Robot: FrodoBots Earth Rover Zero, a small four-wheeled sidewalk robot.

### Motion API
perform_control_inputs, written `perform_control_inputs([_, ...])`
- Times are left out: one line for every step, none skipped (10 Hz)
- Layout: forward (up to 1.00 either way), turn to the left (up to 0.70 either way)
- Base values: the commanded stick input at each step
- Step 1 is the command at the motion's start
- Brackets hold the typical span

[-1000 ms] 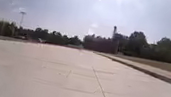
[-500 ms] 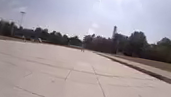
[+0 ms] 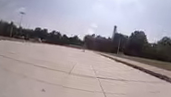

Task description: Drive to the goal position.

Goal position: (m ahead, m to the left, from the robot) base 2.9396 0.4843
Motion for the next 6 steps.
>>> perform_control_inputs([0.70,0.02])
perform_control_inputs([0.70,0.02])
perform_control_inputs([0.70,0.02])
perform_control_inputs([0.70,0.02])
perform_control_inputs([0.70,0.02])
perform_control_inputs([0.70,0.02])
